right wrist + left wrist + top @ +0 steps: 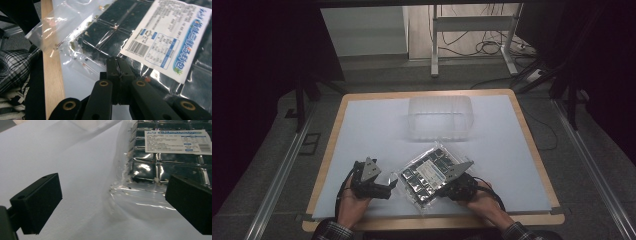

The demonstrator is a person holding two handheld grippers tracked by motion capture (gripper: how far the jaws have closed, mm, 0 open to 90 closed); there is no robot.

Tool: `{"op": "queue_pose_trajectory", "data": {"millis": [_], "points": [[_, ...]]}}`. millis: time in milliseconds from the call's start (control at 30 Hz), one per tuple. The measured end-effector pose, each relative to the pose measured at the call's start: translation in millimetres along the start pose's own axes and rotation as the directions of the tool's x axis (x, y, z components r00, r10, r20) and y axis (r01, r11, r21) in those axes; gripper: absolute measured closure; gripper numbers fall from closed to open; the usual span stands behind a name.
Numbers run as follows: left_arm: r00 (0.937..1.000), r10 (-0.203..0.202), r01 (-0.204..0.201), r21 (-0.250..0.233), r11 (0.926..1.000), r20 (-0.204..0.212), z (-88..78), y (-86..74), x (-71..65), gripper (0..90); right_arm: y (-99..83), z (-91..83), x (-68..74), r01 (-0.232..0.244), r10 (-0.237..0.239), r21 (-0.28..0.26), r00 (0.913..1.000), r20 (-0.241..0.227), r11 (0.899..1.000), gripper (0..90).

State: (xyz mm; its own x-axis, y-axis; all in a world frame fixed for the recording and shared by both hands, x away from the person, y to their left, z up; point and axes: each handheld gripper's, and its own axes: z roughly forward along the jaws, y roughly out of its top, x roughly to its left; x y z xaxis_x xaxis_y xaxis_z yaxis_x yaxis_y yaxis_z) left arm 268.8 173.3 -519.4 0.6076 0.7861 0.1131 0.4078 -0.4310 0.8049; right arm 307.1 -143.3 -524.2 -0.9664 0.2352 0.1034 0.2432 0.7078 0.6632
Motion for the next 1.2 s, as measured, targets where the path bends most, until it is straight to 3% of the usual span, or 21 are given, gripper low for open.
{"op": "queue_pose_trajectory", "data": {"millis": [267, 533, 700, 900, 1000, 1200], "points": [[1.0, 0.003, -0.003, 0.006, 1.0, 0.004, 0.9, 0.0, -0.4, 0.5, 12.4, 13.9, -0.5, -0.004, 0.004, -0.012, 1.0, 0.003, 1.0, 89.1], [1.0, 0.006, -0.006, 0.005, 1.0, 0.007, 0.8, -0.2, -0.4, 0.6, 19.7, 22.5, 6.5, 0.048, -0.048, -0.014, 0.9989, 0.005, 0.999, 88.9], [0.9999, 0.006, -0.006, 0.005, 1.0, 0.009, 0.8, -0.3, -0.6, 0.6, 19.8, 19.9, 5.4, 0.009, -0.009, -0.019, 0.9999, -0.006, 1.0, 88.7], [1.0, 0.005, -0.005, 0.005, 1.0, 0.008, 0.9, -0.3, -0.5, 0.6, 23.3, 3.0, 0.4, -0.028, 0.028, -0.071, 0.9996, -0.008, 0.997, 86.2], [0.9999, 0.005, -0.006, 0.006, 1.0, 0.009, 1.0, -0.3, -0.6, 0.6, 23.0, -4.1, -4.7, -0.056, 0.057, -0.084, 0.9983, 0.008, 0.995, 83.1], [0.9999, 0.007, -0.008, 0.01, 0.9999, 0.014, 1.7, -0.4, -1.2, 0.7, 18.5, -16.2, -20.4, -0.099, 0.107, -0.089, 0.9908, 0.083, 0.991, 77.0]]}}
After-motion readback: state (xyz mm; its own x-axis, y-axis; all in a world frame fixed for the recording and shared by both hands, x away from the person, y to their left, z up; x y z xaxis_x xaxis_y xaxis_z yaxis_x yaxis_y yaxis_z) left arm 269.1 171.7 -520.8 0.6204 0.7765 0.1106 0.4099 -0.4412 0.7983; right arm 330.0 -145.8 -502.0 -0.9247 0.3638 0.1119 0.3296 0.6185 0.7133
